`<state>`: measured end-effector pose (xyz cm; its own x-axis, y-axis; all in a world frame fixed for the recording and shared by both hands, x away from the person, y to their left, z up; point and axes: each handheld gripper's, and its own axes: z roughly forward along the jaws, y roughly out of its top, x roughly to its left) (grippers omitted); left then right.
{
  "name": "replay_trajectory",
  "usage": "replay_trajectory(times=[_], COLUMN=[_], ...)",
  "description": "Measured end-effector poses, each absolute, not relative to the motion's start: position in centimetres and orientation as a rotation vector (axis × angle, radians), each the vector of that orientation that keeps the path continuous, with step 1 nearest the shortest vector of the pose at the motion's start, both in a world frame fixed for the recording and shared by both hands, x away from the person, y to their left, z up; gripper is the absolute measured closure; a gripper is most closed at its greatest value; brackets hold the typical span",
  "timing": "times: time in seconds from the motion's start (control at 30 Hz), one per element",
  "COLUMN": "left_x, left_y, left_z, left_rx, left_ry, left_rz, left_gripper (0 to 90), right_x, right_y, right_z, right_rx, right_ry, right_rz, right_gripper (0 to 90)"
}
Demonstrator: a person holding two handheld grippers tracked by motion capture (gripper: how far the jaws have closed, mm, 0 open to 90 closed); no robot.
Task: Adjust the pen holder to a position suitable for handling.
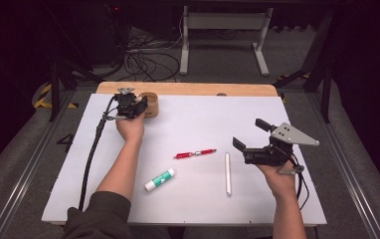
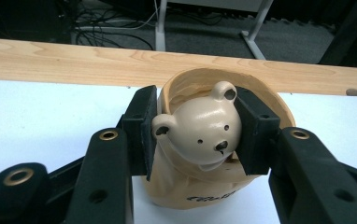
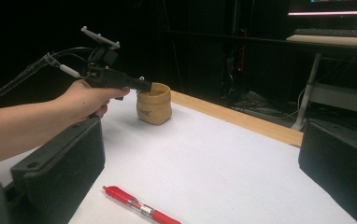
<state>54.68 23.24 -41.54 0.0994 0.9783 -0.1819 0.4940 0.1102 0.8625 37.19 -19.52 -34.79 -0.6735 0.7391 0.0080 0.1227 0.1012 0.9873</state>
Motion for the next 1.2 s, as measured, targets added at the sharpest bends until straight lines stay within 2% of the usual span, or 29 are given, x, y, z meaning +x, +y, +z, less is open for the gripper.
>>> replay_trajectory(times=[0.23, 0.43, 0.5, 0.73, 0.83, 1.2], left_x=[54.7, 54.1, 54.1, 54.1, 53.9, 53.8], left_y=[23.2, 22.7, 22.4, 22.6, 22.8, 23.7], left_z=[-41.6, -42.7, -42.6, -42.5, -42.3, -42.3], left_rx=[1.482, 1.337, 1.347, 1.352, 1.375, 1.388], left_ry=[1.553, 1.606, 1.606, 1.61, 1.58, 1.562], left_rz=[0.695, 0.687, 0.725, 0.686, 0.668, 0.602], left_gripper=[55.1, 53.5, 54.7, 56.8, 63.4, 63.6], right_x=[37.2, 37.2, 37.2, 37.2, 37.3, 37.3], right_y=[-19.4, -19.4, -19.4, -19.5, -19.4, -19.3], right_z=[-34.8, -34.8, -34.8, -34.8, -34.8, -34.9], right_rx=[0.831, 0.834, 0.832, 0.835, 0.835, 0.836], right_ry=[1.893, 1.892, 1.89, 1.888, 1.889, 1.891], right_rz=[1.608, 1.614, 1.613, 1.614, 1.613, 1.611], right_gripper=[1.0, 1.0, 1.0, 1.0, 1.0, 1.0])
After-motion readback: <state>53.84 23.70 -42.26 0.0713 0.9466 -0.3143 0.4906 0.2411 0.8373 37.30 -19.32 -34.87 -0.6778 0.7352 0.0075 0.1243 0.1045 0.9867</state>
